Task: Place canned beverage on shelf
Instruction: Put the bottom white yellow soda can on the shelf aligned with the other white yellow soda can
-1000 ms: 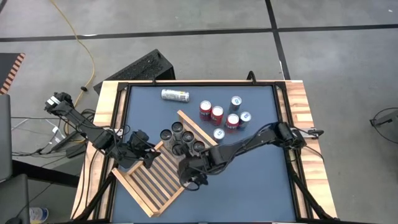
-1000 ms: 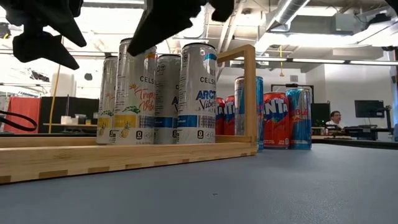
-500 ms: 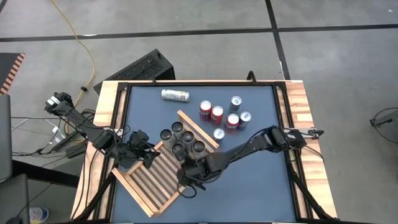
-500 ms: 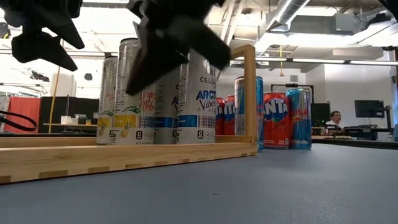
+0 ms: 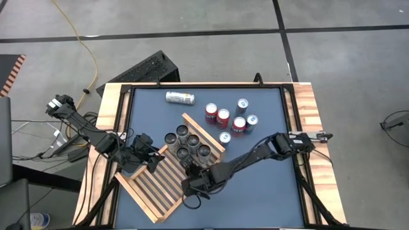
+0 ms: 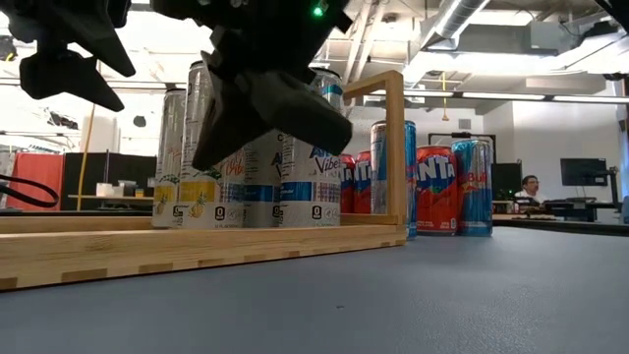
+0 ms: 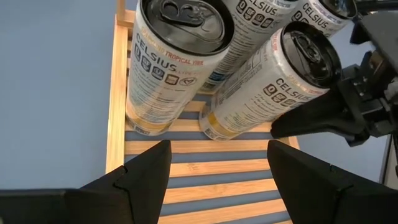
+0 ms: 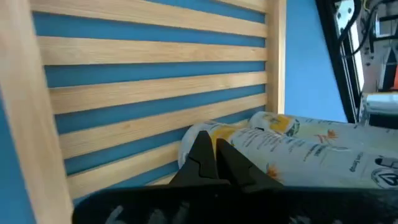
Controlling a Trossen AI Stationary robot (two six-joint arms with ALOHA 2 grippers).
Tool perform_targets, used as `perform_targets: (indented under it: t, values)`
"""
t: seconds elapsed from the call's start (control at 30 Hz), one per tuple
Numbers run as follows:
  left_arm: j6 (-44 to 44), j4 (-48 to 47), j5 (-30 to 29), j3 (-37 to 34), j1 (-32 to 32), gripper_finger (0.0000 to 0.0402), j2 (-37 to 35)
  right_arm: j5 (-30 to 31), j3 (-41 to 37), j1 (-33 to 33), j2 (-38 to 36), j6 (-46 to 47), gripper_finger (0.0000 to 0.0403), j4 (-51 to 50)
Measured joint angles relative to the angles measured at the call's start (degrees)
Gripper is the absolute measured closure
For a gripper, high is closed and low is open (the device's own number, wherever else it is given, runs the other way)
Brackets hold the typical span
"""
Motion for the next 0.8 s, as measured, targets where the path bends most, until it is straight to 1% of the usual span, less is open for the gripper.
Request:
perform_targets:
  t: [0.07,0.8]
  values:
    - [0.00,-0.06,-0.14,0.00,-0.01,0.0149,0.00,1.08,0.00,-0.25,0.00,-0.46,0.0403,0.69]
    - [-0.02,-0.01,-1.27,0.00,-0.02,0.0148,0.00,1.91,0.00,-1.54,-0.02,-0.60,0.0403,3.23]
